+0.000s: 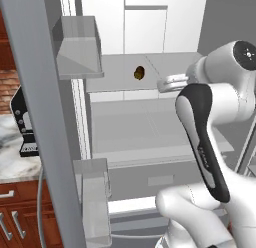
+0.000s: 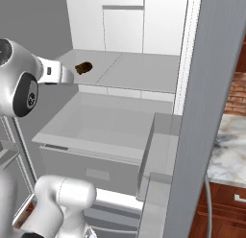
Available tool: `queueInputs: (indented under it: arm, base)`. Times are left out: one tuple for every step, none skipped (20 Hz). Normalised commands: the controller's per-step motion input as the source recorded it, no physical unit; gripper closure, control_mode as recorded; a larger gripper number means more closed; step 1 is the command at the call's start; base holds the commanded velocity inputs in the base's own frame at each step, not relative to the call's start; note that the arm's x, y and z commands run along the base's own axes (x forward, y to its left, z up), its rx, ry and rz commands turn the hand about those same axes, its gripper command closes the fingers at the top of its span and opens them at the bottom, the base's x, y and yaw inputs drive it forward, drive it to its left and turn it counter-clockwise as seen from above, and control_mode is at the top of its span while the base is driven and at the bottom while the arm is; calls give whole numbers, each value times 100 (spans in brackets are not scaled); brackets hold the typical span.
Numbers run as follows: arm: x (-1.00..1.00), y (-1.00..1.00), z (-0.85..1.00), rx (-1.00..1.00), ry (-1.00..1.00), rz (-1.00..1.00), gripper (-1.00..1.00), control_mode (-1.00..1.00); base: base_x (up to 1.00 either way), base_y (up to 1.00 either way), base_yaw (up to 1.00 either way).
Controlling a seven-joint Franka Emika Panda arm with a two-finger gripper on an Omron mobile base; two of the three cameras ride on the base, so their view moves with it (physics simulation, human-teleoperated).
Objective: Gather the broccoli and sweet potato from the fridge and place them on a tray on the dining counter. Then gather the chicken drumstick and fish from the fridge and place them on the other tray.
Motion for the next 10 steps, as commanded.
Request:
queueInputs:
  arm:
    - [54,29,0,0,-13,0,-100,-100]
    - [50,29,0,0,-15,-1,-100,-100]
    - [49,23,0,0,-12,-2,-100,-100]
    - [45,20,0,0,-12,-2,-100,-100]
    - [49,18,0,0,-8,-2,-100,-100]
    - [52,14,0,0,-1,-1,-100,-100]
    - [46,12,0,0,-2,-2,-100,-100]
    - [47,6,0,0,0,-2,-100,-100]
    - [46,0,0,1,0,-1,-100,-100]
    - [42,0,0,1,0,0,-100,-100]
  base:
    - [0,0,0]
    - [0,0,0]
    - [0,0,0]
    - [0,0,0]
    - [0,0,0]
    - [0,0,0]
    - [0,0,0]
    - [0,0,0]
    - [0,0,0]
    - [0,0,0]
